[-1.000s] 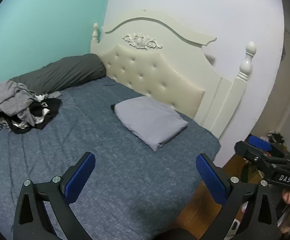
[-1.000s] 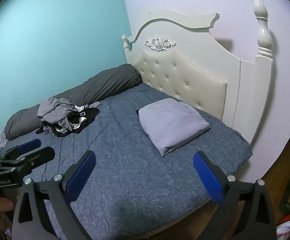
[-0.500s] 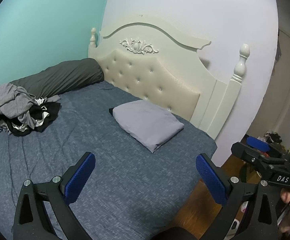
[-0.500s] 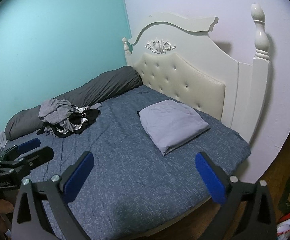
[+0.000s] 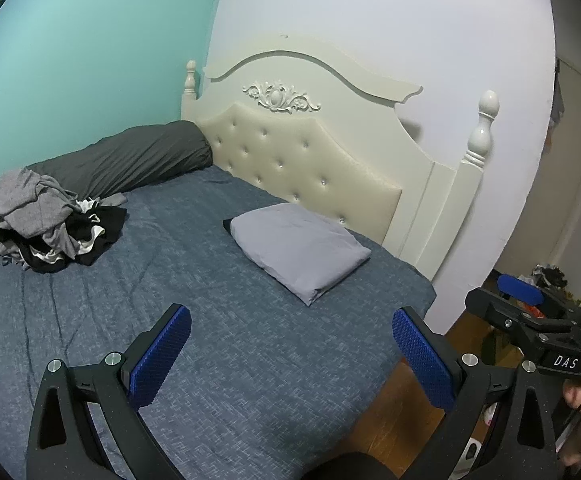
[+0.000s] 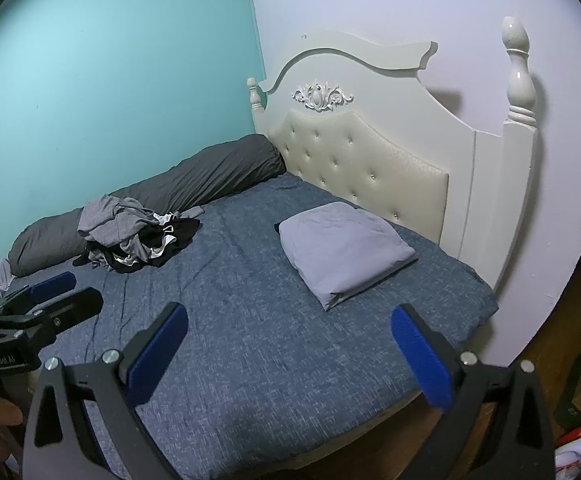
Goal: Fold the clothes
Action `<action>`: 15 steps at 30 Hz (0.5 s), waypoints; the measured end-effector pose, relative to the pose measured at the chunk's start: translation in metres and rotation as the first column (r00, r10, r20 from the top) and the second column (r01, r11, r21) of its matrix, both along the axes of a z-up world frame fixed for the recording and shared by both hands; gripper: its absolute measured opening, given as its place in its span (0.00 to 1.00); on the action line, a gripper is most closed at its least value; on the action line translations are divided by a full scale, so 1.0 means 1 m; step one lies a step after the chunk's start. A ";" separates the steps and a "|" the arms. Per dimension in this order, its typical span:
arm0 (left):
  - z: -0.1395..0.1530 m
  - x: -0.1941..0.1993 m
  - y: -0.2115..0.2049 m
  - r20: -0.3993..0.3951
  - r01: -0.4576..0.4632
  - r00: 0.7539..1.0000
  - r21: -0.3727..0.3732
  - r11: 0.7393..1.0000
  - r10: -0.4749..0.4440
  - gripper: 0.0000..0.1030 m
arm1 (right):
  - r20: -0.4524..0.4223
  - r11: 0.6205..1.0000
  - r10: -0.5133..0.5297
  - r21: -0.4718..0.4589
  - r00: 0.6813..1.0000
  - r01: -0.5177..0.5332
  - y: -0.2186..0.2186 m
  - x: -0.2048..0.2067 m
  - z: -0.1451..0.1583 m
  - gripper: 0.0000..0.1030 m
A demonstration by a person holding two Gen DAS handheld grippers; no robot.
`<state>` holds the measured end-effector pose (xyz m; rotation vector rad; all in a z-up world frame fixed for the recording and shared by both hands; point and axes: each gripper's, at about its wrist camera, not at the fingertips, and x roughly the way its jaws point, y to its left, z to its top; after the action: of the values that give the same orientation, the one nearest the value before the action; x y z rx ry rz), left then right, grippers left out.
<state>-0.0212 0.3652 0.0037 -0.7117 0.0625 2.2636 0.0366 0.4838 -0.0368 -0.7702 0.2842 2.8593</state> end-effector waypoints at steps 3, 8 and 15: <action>0.000 0.001 -0.001 -0.003 -0.003 1.000 -0.003 1.000 0.003 1.00 | 0.001 1.000 0.001 0.003 1.000 -0.001 -0.001 0.001 0.000 0.99; -0.001 0.002 -0.003 -0.007 -0.008 1.000 -0.007 1.000 0.008 1.00 | -0.003 1.000 -0.003 0.003 1.000 0.004 -0.002 0.005 -0.001 0.99; -0.001 0.003 -0.006 -0.013 -0.015 1.000 -0.014 1.000 0.014 1.00 | -0.003 1.000 -0.011 0.001 1.000 0.011 0.000 0.007 -0.003 0.99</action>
<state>-0.0179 0.3594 0.0023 -0.7074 0.0793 2.2837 0.0432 0.4838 -0.0402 -0.7616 0.2858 2.8506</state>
